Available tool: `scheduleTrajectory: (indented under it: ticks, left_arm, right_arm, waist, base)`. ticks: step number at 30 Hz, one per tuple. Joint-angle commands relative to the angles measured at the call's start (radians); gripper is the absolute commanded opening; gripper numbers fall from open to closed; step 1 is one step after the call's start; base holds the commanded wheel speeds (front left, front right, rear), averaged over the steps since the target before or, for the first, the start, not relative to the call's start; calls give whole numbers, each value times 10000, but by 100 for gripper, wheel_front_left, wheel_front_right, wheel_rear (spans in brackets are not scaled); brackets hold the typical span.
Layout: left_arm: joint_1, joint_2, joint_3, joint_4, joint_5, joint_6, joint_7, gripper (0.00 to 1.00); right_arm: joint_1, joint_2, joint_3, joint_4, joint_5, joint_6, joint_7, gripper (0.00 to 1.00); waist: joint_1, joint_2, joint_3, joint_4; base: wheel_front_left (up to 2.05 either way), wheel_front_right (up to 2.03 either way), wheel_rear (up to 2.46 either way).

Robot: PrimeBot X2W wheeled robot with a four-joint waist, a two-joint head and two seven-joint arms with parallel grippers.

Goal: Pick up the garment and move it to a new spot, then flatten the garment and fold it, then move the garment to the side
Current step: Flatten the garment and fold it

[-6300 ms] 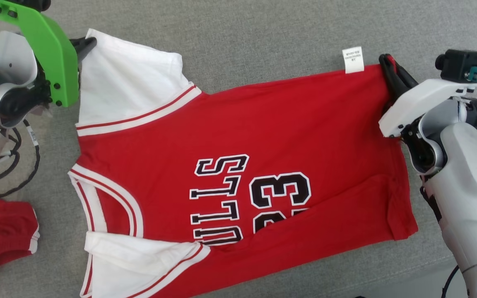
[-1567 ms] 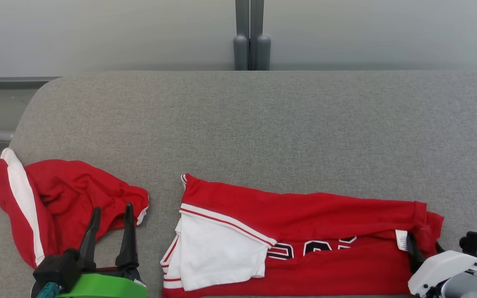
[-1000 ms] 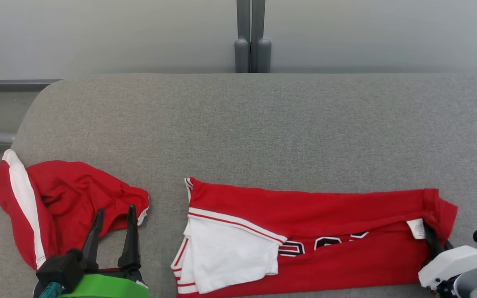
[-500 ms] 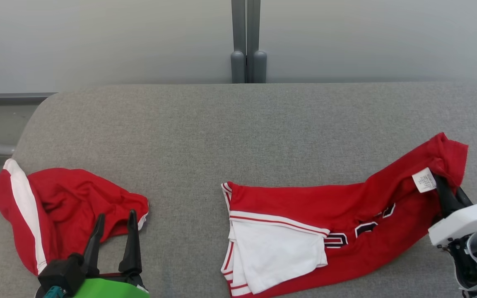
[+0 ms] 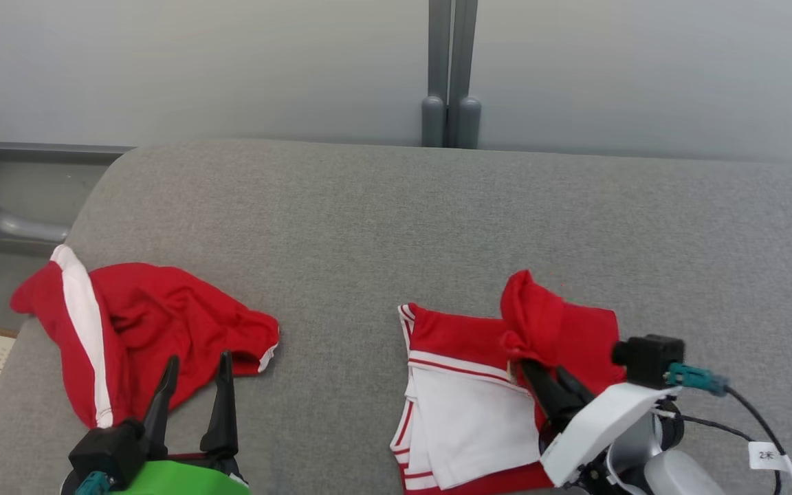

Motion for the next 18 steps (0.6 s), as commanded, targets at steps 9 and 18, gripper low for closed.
scheduleTrajectory:
  ticks: [9,18]
  left_arm:
    - [-427,177,-139,187,-97,-30,-27,100]
    - [-455,128,-112,265,-137,-30,-27,100]
  right_arm:
    - [-1045,830,419,2600,-661,8,-600,0]
    - [-1815,926,1328,4236,-73,7,-1069,100]
  waist:
    - [0,0,279,1022]
    - [0,0,350,1117]
  base:
    - [0,0,0]
    - [0,0,0]
